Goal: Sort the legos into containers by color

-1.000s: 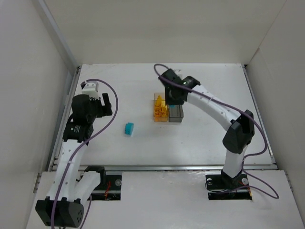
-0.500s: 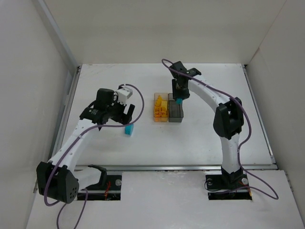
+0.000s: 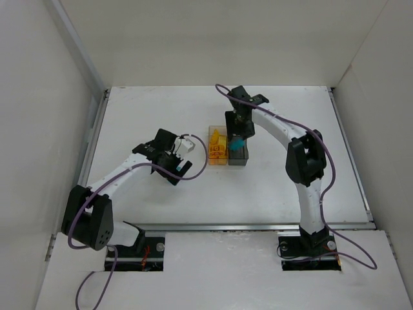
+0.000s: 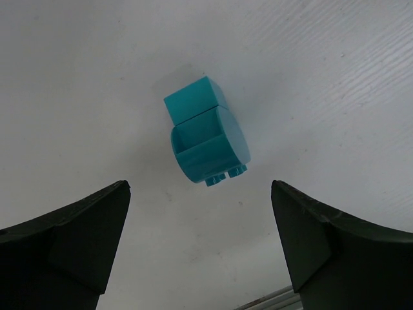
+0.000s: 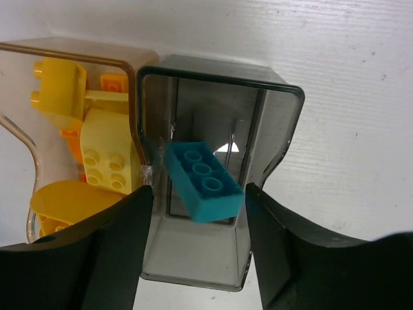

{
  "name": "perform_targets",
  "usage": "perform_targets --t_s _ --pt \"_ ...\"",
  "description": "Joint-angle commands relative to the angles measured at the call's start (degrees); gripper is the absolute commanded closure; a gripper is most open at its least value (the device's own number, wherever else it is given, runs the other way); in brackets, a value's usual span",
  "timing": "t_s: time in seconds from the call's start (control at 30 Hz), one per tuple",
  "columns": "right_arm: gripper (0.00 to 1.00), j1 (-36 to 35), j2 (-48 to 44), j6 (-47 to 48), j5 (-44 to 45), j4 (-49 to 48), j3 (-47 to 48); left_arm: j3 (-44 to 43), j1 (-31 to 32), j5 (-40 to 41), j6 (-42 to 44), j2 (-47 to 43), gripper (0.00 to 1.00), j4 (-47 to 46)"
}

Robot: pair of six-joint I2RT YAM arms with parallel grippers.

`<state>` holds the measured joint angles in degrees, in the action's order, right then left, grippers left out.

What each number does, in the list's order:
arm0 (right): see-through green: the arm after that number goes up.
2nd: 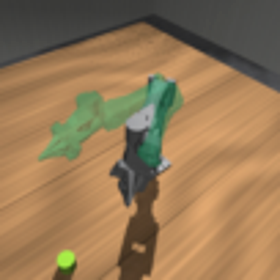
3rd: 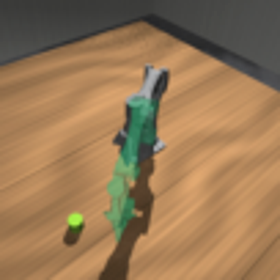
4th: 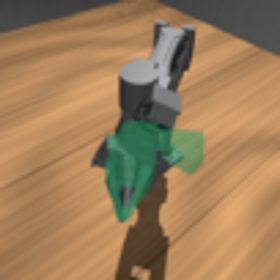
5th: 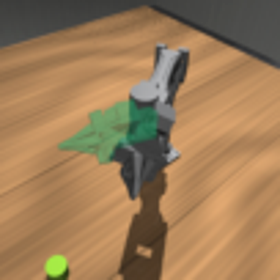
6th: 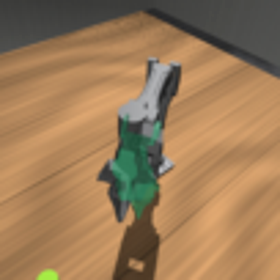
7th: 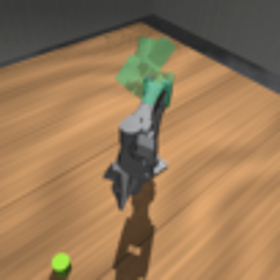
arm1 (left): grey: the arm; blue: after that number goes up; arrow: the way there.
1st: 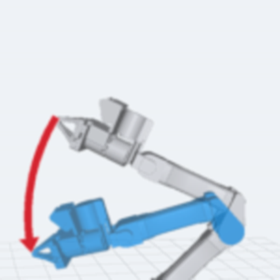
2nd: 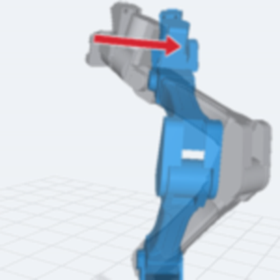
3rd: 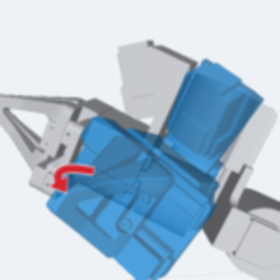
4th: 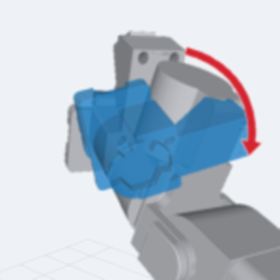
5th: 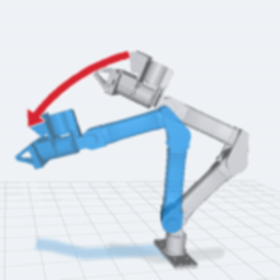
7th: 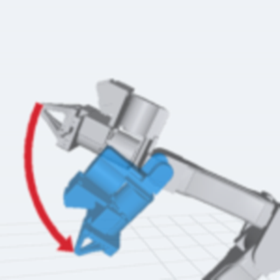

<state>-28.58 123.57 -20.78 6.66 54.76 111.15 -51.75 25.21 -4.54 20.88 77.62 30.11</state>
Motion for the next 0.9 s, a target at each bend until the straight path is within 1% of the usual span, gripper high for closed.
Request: perform_targets --t_s 0.0,0.03,0.07,0.1,0.17,0.23,0.27,0.37,0.4,0.43,0.5,0.53,0.57,0.6,0.7,0.77,0.8,0.83,0.87 --pt "0.35 -0.51 -1.22 0.91 -1.82 -2.2 0.3 1.91 0.19 3.92 1.62 -0.72 0.11 0.65" --pt "0.3 -0.51 -1.75 0.91 -2.6 -2.2 0.29 1.91 0.19 3.92 1.62 -0.2 0.11 0.65" --pt "0.28 -1.12 -2.45 0.91 -2.61 -2.2 0.29 2.52 0.19 3.92 1.62 0.42 0.11 0.65" --pt "0.28 -1.13 -2.45 0.91 -2.61 -2.2 0.29 2.53 0.19 3.92 1.62 0.94 0.11 0.65" --pt "0.27 -1.13 -3.85 0.91 -2.0 -2.2 0.29 2.53 0.19 2.35 1.09 2.17 0.15 -0.13" --pt "0.27 -1.66 -5.17 0.91 -2.0 -2.2 0.29 2.53 0.19 1.73 0.56 4.54 0.23 -1.71" --pt "0.27 -1.66 -5.7 0.91 -2.0 -2.2 0.29 2.01 0.19 1.72 0.56 5.42 0.32 -1.72" --pt "0.27 -1.66 -8.77 0.91 -2.0 -2.2 -1.63 1.47 0.19 1.72 0.56 8.85 0.47 -2.51" --pt "0.27 -1.66 -9.74 0.91 -2.0 -2.9 -2.42 1.47 0.19 1.11 0.04 9.47 0.6 -2.51" --pt "0.27 -1.66 -10.53 0.91 -2.0 -2.91 -3.13 1.47 0.19 0.32 0.03 10.26 0.68 -2.51" --pt "0.27 -1.66 -12.64 0.91 -1.3 -2.91 -4.28 1.47 0.19 -0.21 -0.49 10.27 0.82 -2.51" --pt "0.27 -1.66 -13.35 0.91 -1.29 -2.91 -5.24 1.47 0.19 -0.21 -1.1 10.27 0.93 -2.51" --pt "0.27 -1.66 -14.05 0.3 -0.77 -3.43 -5.77 1.47 0.19 -0.73 -1.11 10.27 0.98 -3.03" --pt "0.27 -1.66 -15.54 0.3 -0.77 -3.43 -6.64 1.47 0.19 -0.74 -1.11 9.57 1.0 -3.04" --pt "0.27 -2.79 -18.52 0.3 -1.38 -4.14 -8.84 1.47 0.19 -1.35 -1.11 7.63 1.0 -3.56" --pt "0.26 -3.94 -21.25 2.75 -1.38 -6.06 -11.21 1.47 0.19 -1.97 -0.5 4.75 1.0 -3.56" --pt "0.26 -5.59 -22.92 3.54 -0.86 -8.77 -12.87 1.47 0.19 -3.1 -0.49 3.34 1.0 -3.56" --pt "0.2 -6.22 -26.24 4.07 -0.85 -10.1 -16.46 2.6 -0.33 -4.68 1.07 0.19 1.0 -4.26" --pt "0.2 -6.23 -27.67 4.86 -0.85 -11.33 -18.06 3.49 -0.34 -4.69 1.7 0.16 1.0 -5.14"
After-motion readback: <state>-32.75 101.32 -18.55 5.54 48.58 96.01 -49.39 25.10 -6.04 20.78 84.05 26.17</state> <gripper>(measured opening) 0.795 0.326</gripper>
